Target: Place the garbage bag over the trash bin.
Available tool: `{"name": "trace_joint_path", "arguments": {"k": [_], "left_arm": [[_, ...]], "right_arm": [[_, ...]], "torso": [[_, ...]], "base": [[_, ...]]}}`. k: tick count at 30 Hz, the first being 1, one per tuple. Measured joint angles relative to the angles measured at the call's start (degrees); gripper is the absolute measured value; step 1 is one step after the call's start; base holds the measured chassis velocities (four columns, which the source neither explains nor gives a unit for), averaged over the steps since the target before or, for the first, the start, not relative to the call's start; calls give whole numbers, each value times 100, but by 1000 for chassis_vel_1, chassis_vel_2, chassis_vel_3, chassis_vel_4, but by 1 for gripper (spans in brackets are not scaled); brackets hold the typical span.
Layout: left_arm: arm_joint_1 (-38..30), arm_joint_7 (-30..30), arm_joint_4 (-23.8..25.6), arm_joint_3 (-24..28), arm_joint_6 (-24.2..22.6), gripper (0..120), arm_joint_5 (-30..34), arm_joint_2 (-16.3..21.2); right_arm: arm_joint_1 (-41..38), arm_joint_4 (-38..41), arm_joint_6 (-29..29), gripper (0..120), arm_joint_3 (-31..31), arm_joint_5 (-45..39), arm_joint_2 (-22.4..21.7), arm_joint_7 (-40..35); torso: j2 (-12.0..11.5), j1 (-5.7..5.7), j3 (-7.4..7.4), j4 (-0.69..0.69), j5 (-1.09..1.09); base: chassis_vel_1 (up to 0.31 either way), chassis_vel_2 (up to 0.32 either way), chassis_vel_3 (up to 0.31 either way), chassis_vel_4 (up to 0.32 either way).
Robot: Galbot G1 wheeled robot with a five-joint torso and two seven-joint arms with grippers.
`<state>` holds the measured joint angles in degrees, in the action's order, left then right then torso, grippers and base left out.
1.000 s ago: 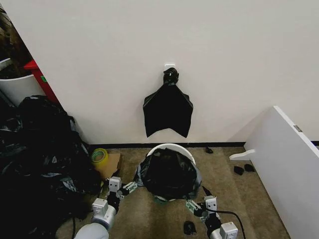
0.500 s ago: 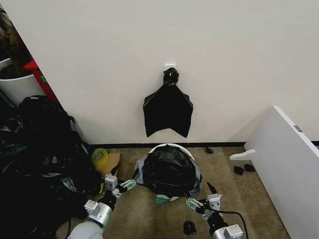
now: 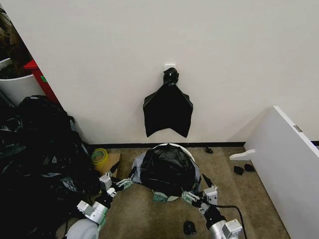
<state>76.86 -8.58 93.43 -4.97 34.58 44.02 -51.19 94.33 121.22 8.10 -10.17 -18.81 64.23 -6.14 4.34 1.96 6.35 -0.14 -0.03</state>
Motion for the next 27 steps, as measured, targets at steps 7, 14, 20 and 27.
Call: {"name": "trace_joint_path", "arguments": {"k": [7, 14, 20, 27], "left_arm": [[-204, 75, -128, 159, -24, 100, -343, -38], [-255, 171, -199, 209, -15, 100, -741, -118], [-229, 179, -230, 190, 20, 100, -838, -156], [-265, 178, -246, 212, 22, 100, -849, -167]], "right_arm": [[-629, 73, -550, 100, -95, -420, -355, 285], [-1256, 342, -1822, 100, 175, -1552, -686, 301], [-2293, 157, -3032, 99, 721, -3184, -210, -466], [-2836, -424, -3430, 89, 1014, -3479, 40, -727]], "torso": [[0, 0, 0, -1, 0], [0, 0, 0, -4, -1], [0, 0, 0, 1, 0], [0, 0, 0, -1, -1]], "base": [[0, 0, 0, 0], [0, 0, 0, 0], [0, 0, 0, 0], [0, 0, 0, 0]]}}
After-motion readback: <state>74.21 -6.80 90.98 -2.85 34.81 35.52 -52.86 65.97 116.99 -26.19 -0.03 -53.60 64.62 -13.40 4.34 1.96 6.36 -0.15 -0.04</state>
